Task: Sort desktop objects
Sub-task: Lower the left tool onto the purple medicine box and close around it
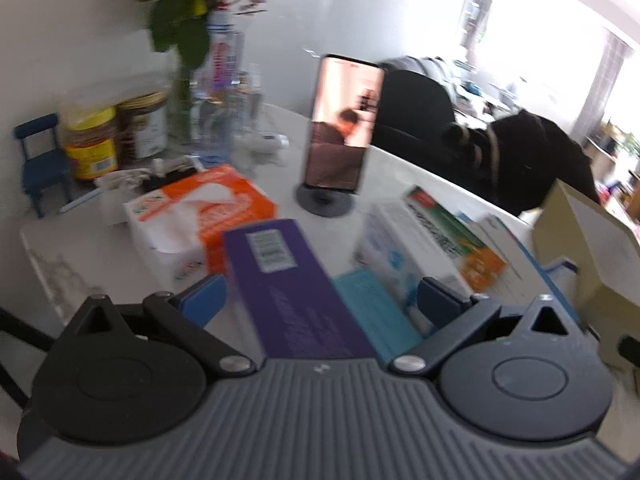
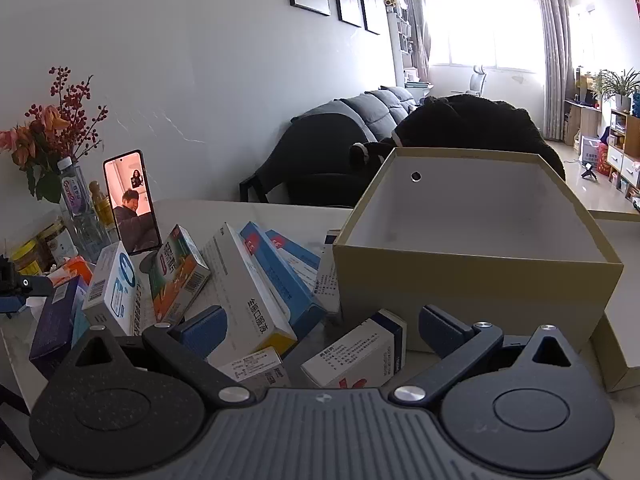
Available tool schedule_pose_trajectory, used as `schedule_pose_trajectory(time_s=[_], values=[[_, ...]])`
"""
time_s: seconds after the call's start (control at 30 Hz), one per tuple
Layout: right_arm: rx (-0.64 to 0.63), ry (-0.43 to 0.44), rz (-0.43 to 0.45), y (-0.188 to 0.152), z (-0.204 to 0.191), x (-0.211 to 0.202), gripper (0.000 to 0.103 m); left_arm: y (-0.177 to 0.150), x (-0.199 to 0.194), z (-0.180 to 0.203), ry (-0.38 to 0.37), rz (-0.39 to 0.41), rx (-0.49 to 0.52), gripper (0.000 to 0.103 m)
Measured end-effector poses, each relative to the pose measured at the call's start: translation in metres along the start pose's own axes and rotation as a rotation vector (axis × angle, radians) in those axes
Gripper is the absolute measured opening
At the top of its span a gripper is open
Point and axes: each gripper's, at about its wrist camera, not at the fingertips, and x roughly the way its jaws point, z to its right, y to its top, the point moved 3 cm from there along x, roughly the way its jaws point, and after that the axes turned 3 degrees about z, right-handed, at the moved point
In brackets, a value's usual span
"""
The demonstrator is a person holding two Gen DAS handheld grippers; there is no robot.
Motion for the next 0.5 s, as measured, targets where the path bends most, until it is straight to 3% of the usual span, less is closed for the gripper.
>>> schedule_pose_trajectory(time_s=[0.23,0.33,0.5], values=[[0.011,0.011,0.011,-0.002,0.002,0.000,0.102,0.001,0.031,-0.028,0.015,-0.037,-0.156,0.103],[0.010,0.002,0.027,-0.001,0.003,-0.002,0.102,-0.001,0.041,-0.035,-0.026,-0.068,-0.225,0.103],[0.026,0.004,0.032,-0.001,0.007,-0.002,0.102,-0.002,0.052,-0.032,0.004,-0.074,-0.219,0.100]])
